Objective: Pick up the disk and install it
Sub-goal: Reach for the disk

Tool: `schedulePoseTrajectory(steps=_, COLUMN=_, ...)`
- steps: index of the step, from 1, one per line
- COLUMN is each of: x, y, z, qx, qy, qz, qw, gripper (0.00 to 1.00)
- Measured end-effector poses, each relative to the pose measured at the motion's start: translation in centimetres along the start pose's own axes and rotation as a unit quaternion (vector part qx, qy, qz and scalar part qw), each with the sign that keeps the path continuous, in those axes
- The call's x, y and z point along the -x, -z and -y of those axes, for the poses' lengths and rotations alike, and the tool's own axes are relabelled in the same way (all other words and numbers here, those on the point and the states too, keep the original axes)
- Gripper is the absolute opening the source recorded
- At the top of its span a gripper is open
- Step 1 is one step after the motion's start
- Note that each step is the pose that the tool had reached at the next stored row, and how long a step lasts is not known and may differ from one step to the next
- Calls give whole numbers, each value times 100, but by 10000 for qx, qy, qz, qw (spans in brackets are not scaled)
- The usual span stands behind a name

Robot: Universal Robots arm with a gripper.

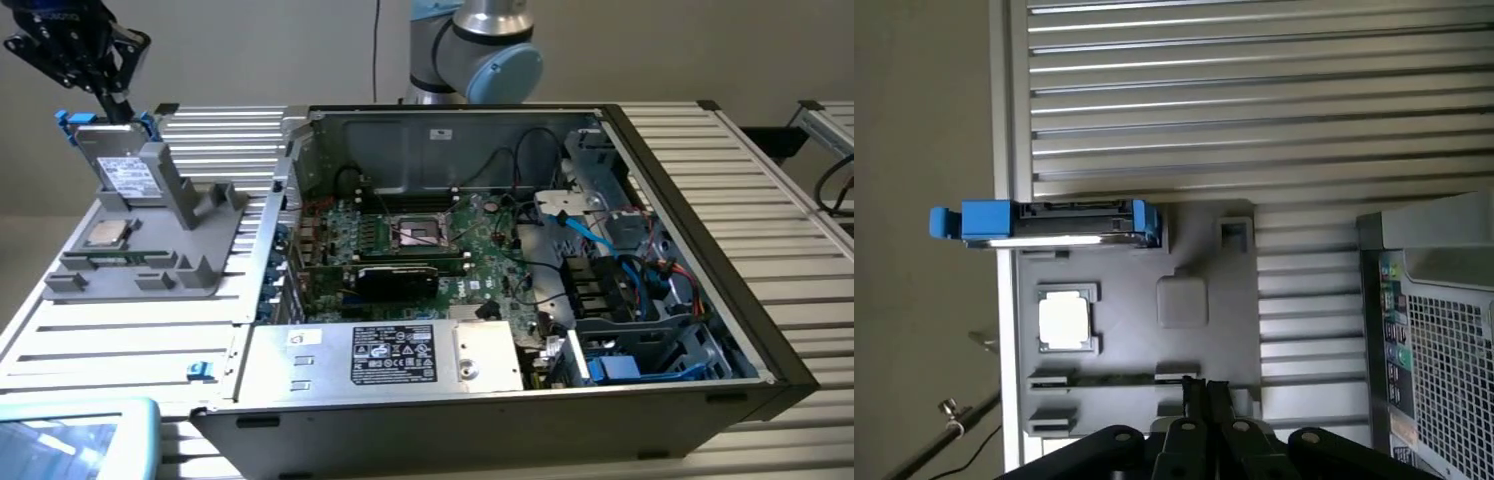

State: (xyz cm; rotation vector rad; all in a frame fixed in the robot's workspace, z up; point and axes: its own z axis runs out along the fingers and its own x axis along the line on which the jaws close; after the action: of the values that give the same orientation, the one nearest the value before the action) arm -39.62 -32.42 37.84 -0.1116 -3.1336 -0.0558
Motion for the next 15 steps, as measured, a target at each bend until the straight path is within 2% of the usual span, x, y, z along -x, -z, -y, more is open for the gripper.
schedulePoseTrajectory(steps=3, x=-4, y=-1, z=-42, qx=-3, qy=-2, qz=-35, qw=10000, gripper=11)
schedulePoseTrajectory(steps=6, x=-30, y=-4, z=-139, qx=-6, qy=-1, qz=-43, qw=10000, gripper=11)
schedulePoseTrajectory(steps=10, x=-116, y=-8, z=-248, qx=-7, qy=-2, qz=-53, qw=10000, gripper=11)
schedulePoseTrajectory(steps=15, x=-262, y=-13, z=-327, qx=-12, qy=-4, qz=-122, qw=9999, gripper=11)
